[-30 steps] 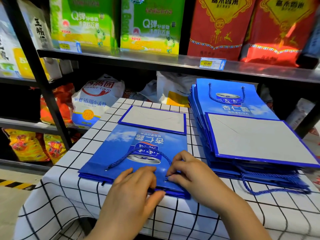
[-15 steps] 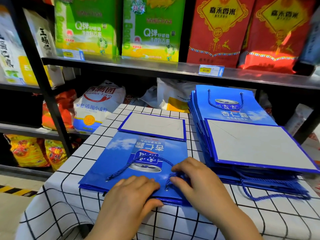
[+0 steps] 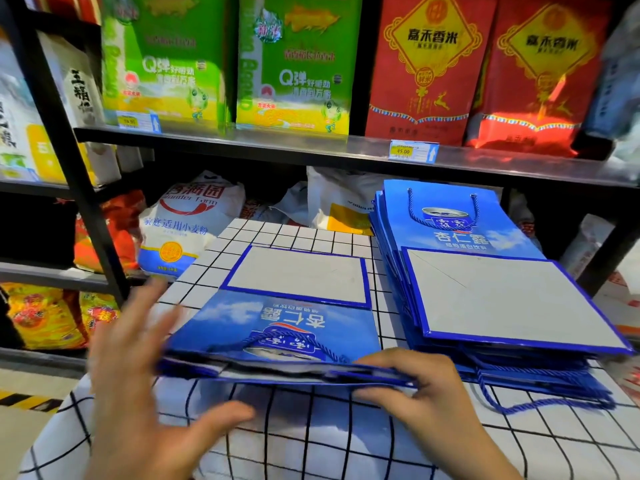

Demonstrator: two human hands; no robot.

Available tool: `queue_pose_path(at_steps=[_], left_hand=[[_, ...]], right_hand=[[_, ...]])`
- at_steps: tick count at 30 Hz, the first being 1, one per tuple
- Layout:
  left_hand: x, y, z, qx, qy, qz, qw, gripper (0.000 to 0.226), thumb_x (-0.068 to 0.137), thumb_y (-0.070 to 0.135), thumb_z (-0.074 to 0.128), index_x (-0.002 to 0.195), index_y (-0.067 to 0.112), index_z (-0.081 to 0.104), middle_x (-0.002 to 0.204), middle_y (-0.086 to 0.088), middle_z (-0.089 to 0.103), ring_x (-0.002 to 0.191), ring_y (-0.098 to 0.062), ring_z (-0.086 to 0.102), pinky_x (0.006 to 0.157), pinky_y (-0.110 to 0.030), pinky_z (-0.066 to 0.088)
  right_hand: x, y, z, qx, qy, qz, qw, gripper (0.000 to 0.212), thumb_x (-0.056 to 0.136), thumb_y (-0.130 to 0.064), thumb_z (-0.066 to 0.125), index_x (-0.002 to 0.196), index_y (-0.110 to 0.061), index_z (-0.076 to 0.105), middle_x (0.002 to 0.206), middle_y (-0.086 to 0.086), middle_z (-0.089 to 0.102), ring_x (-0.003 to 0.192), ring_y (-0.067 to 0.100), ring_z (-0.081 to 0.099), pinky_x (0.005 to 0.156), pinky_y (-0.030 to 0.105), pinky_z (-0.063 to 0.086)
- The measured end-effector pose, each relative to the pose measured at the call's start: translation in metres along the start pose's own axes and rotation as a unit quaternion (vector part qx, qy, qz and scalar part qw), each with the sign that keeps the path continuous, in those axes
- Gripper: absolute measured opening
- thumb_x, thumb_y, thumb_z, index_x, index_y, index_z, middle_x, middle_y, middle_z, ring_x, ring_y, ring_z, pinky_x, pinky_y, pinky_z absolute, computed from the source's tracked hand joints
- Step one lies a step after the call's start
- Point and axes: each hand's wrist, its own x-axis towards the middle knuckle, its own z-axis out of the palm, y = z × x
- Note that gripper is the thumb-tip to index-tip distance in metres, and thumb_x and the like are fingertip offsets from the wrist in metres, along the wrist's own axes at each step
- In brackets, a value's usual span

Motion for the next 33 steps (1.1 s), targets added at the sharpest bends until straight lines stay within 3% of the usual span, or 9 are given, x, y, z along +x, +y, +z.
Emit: queue_pose_path(at_steps=[3, 5, 7, 9, 16, 22, 25, 28, 33], left_hand=[[-0.032, -0.054, -0.006, -0.136, -0.055, -0.299, 0.943, 0.136, 0.026, 0.074, 0.076, 0.116, -0.021, 0.041, 0.114, -0.026, 0.055, 0.127, -0.038, 0.042, 0.097, -0.018, 0.037], [-0.014, -0.063, 0.001, -0.223, -0.052, -0.326, 0.917, 0.129, 0.023, 0.042, 0.090, 0.130, -0.007, 0.037, 0.101, -0.007, 0.067, 0.107, -0.012, 0.061, 0.093, -0.024, 0.045], [0.005, -0.043, 0.010, -0.238, -0.032, -0.324, 0.915, 0.087, 0.036, 0.002, 0.079, 0.117, 0.012, 0.049, 0.090, 0.011, 0.063, 0.079, 0.007, 0.063, 0.066, -0.005, 0.048], [0.018, -0.023, 0.017, -0.265, 0.004, -0.332, 0.905, 0.059, 0.045, 0.006, 0.081, 0.096, 0.010, 0.052, 0.079, 0.006, 0.059, 0.079, -0.007, 0.065, 0.049, -0.001, 0.043], [0.037, -0.019, 0.017, -0.258, 0.055, -0.281, 0.923, 0.043, 0.059, 0.007, 0.074, 0.086, 0.029, 0.050, 0.087, 0.010, 0.061, 0.070, 0.002, 0.059, 0.058, -0.012, 0.046], [0.083, 0.015, -0.022, -0.217, 0.143, -0.213, 0.942, 0.027, 0.070, 0.015, 0.076, 0.079, 0.025, 0.054, 0.081, 0.008, 0.062, 0.058, 0.012, 0.056, 0.054, -0.006, 0.044], [0.120, 0.036, -0.056, -0.179, 0.165, -0.176, 0.954, 0.043, 0.061, 0.040, 0.076, 0.096, 0.022, 0.057, 0.094, 0.001, 0.065, 0.075, 0.000, 0.061, 0.070, -0.021, 0.050], [0.147, 0.074, -0.083, -0.126, 0.104, -0.108, 0.981, 0.071, 0.060, 0.031, 0.083, 0.120, 0.017, 0.047, 0.112, 0.007, 0.057, 0.095, -0.010, 0.057, 0.081, -0.025, 0.042], [0.177, 0.116, -0.061, -0.197, -0.063, -0.078, 0.975, 0.084, 0.052, 0.027, 0.087, 0.123, 0.014, 0.043, 0.108, 0.013, 0.059, 0.093, -0.001, 0.058, 0.083, -0.015, 0.048]], right_hand=[[0.003, -0.016, -0.006, 0.141, 0.073, 0.030, 0.987, 0.018, 0.044, -0.036, 0.068, 0.060, -0.031, 0.073, 0.061, -0.005, 0.070, 0.057, 0.004, 0.063, 0.057, 0.012, 0.048], [0.009, -0.025, -0.002, 0.197, 0.116, 0.036, 0.973, 0.021, 0.040, -0.033, 0.065, 0.058, -0.026, 0.073, 0.057, -0.001, 0.068, 0.055, 0.007, 0.063, 0.056, 0.014, 0.049], [0.017, -0.033, 0.001, 0.219, 0.170, 0.032, 0.960, 0.027, 0.040, -0.035, 0.062, 0.063, -0.026, 0.073, 0.059, -0.003, 0.069, 0.056, 0.004, 0.063, 0.055, 0.012, 0.048], [0.026, -0.039, 0.003, 0.217, 0.202, 0.013, 0.955, 0.031, 0.043, -0.038, 0.062, 0.070, -0.029, 0.072, 0.064, -0.008, 0.070, 0.059, 0.001, 0.063, 0.056, 0.010, 0.047], [0.037, -0.015, 0.019, 0.217, 0.172, 0.049, 0.960, 0.073, 0.036, -0.032, 0.071, 0.106, -0.017, 0.056, 0.091, -0.008, 0.073, 0.082, 0.003, 0.067, 0.065, 0.013, 0.051], [0.051, -0.037, 0.013, 0.139, 0.193, -0.001, 0.971, 0.059, 0.054, -0.019, 0.078, 0.106, -0.028, 0.053, 0.102, -0.013, 0.068, 0.097, 0.010, 0.065, 0.089, 0.036, 0.052], [0.063, -0.079, -0.007, 0.109, 0.221, -0.077, 0.966, 0.070, 0.066, -0.008, 0.078, 0.125, -0.024, 0.045, 0.119, -0.008, 0.062, 0.111, 0.010, 0.058, 0.100, 0.040, 0.045], [0.078, -0.116, -0.045, 0.061, 0.235, -0.122, 0.962, 0.079, 0.068, -0.013, 0.074, 0.136, -0.016, 0.033, 0.136, -0.006, 0.047, 0.122, 0.005, 0.048, 0.105, 0.028, 0.038], [0.081, -0.132, -0.119, -0.034, 0.158, -0.053, 0.985, 0.040, 0.075, 0.001, 0.069, 0.112, -0.006, 0.055, 0.095, 0.001, 0.067, 0.071, -0.006, 0.061, 0.063, 0.012, 0.047]])
